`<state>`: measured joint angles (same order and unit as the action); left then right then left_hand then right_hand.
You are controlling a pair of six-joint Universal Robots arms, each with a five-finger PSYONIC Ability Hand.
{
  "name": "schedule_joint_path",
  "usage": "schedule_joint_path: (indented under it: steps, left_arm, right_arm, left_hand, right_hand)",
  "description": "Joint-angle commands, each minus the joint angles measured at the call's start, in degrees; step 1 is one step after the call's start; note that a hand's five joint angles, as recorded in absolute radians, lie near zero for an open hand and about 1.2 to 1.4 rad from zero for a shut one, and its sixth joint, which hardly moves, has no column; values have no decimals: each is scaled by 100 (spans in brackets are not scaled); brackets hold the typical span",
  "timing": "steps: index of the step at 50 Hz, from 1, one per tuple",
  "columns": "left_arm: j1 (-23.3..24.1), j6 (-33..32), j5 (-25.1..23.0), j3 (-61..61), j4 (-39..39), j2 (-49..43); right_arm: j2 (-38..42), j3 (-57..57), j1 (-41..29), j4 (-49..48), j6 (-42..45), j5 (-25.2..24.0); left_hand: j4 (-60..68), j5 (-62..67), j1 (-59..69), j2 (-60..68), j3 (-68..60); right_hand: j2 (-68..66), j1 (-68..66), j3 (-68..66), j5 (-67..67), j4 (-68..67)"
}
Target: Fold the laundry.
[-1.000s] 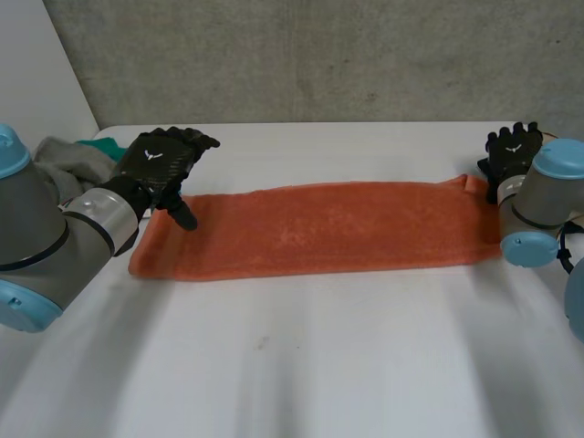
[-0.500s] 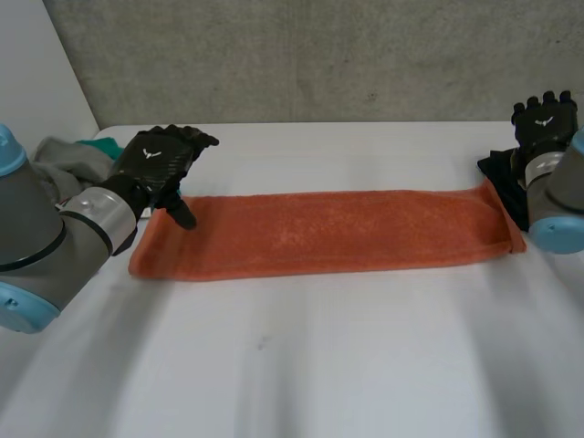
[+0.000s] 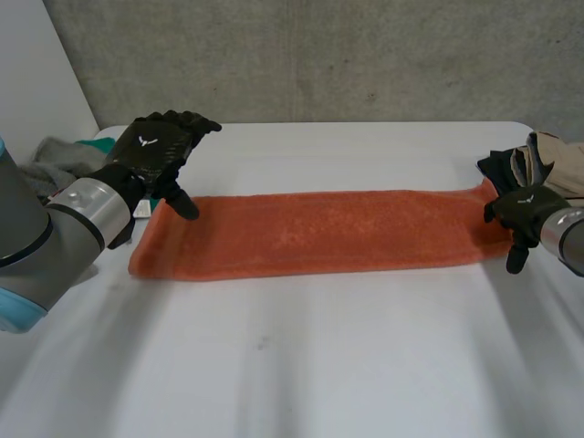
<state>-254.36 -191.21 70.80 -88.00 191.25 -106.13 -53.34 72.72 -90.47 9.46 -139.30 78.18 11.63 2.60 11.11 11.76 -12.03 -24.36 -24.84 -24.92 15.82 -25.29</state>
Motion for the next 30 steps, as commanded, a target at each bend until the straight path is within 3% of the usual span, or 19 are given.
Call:
schedule_joint_path:
  steps: [1,5,9,11,16,21,30]
  left_arm:
    - [-9,-4,-5,2,0,-13]
    - [0,-4,-5,-7,0,-30]
    - [18,-4,-5,-24,17,-22]
    - [26,-4,-5,-42,53,-21]
    - [18,-4,12,-68,114,-4]
    - [9,-4,12,-68,149,-4]
    - [9,5,12,-77,141,22]
  right_arm:
    - [421,234,109,-1191,-1,-171]
    - [632,208,135,-1490,-10,-189]
    - [842,94,196,-1797,-27,-172]
    - [913,59,267,-1964,8,-110]
    - [764,190,486,-1983,-36,276]
    - [150,699,873,-1939,-36,295]
    - [-212,797,1410,-1939,1149,329]
  left_hand:
    - [-163,-260,-111,-176,203]
    - [-163,-260,-111,-176,203]
    - [-163,-260,-111,-176,203]
    - [-163,-260,-111,-176,203]
    - [-163,-260,-111,-176,203]
    - [-163,-260,-111,-176,203]
    - [-163,-260,-111,-176,203]
  right_hand:
    - [-566,-518,-510,420,-473]
    - [-783,-735,-728,638,-690]
    - [-3217,-3169,-3161,3071,-3124]
    - [-5556,-5508,-5500,5410,-5463]
    - [-5564,-5516,-5508,5418,-5471]
    - [-5564,-5516,-5508,5418,-5471]
    - [-5564,-5516,-5508,5418,-5471]
